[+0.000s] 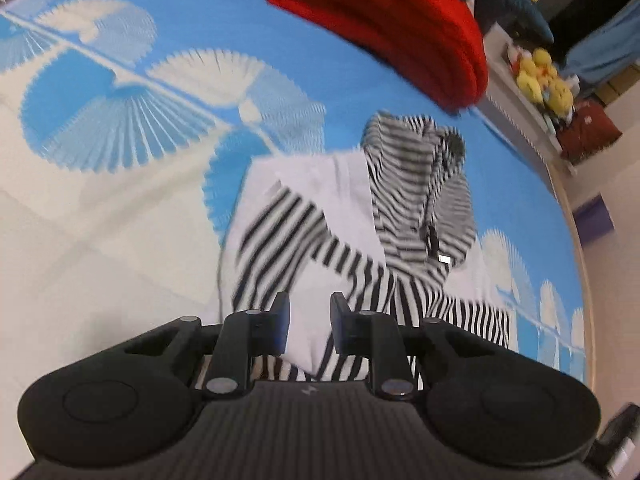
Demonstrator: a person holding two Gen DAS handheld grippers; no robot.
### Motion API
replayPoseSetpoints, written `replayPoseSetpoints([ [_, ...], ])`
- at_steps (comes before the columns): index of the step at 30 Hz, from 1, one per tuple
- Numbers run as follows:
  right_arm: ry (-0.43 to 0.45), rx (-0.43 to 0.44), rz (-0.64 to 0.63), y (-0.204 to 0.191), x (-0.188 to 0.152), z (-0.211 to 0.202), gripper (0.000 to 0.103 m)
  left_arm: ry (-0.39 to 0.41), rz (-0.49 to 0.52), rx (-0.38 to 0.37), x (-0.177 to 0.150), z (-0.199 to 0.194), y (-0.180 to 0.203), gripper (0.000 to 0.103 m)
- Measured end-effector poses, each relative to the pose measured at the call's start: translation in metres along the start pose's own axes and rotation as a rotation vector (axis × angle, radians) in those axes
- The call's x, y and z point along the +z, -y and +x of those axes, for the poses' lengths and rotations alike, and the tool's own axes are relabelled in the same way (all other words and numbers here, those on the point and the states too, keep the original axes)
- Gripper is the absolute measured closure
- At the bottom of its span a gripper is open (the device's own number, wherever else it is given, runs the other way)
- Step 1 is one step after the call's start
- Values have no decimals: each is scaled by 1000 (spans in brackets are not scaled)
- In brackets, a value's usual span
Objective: Fold small clothes
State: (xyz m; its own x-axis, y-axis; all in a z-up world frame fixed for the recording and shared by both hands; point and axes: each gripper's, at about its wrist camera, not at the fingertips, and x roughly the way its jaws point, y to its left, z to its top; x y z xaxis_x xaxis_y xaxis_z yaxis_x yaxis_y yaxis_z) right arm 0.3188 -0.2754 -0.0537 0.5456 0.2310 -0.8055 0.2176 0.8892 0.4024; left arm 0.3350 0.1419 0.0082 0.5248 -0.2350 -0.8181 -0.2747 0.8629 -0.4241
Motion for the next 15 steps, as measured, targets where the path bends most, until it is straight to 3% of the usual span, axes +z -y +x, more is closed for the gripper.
replayPoseSetpoints([
  [2, -65, -105, 81, 23, 1, 22, 63, -35, 6, 6, -6, 17, -1, 79],
  [6, -100, -83, 280, 75, 4, 41, 71, -85, -6, 33, -13, 50, -4, 79],
  [12, -119, -93, 220, 84, 10, 35, 74, -148, 16, 83, -14, 94, -9, 75],
  [15, -141, -71, 228, 91, 13, 36, 75, -136, 55, 111, -16, 100, -3, 74],
])
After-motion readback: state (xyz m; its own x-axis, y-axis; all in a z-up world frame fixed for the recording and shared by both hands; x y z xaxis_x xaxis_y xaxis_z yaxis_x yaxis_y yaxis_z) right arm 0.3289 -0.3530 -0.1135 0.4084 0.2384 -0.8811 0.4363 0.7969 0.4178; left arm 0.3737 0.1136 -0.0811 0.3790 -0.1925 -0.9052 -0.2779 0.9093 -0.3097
